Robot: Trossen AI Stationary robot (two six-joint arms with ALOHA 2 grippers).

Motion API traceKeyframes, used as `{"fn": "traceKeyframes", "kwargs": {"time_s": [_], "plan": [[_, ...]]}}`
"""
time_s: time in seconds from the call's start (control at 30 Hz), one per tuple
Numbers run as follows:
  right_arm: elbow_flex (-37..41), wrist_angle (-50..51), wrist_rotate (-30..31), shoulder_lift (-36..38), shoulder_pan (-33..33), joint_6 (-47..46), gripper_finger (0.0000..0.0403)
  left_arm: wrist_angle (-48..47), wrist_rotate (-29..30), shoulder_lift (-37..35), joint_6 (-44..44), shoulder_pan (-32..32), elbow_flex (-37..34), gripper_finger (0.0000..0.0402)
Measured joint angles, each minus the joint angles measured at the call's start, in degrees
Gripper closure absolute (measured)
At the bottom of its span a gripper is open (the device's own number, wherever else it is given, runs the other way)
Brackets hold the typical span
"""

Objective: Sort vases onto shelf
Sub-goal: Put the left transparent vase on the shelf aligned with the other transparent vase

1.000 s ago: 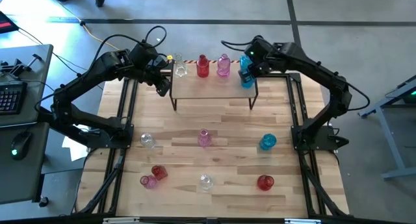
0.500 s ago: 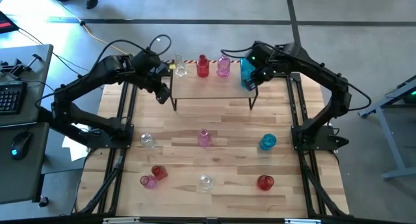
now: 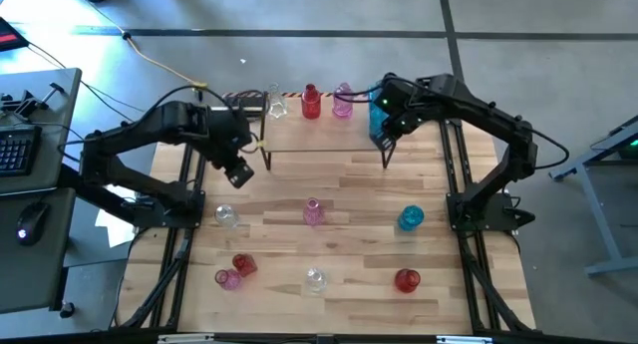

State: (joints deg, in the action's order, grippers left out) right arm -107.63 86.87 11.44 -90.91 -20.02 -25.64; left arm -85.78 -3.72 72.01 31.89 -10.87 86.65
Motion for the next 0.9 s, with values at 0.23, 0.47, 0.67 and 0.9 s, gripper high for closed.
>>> {"fn": "traceKeyframes", "kwargs": {"time_s": [0.23, 0.47, 0.67, 0.9], "plan": [[0.0, 0.2, -0.2, 0.0, 2.3, -4.3, 0.0336, -3.8, 2.4, 0.0, 5.8, 6.9, 0.0, 0.0321], [0.0, 0.4, -1.0, 0.0, 5.9, -10.5, 0.0336, -4.2, 6.0, -0.9, 11.3, 13.2, -1.5, 0.0321], [0.0, 0.4, -1.5, 0.0, 9.2, -14.8, 0.0336, -4.2, 6.4, -2.8, 16.9, 18.1, -7.6, 0.0321], [0.0, 0.3, -1.6, 0.0, 13.6, -19.4, 0.0336, -4.1, 8.7, -4.7, 23.8, 22.7, -15.8, 0.0321]]}}
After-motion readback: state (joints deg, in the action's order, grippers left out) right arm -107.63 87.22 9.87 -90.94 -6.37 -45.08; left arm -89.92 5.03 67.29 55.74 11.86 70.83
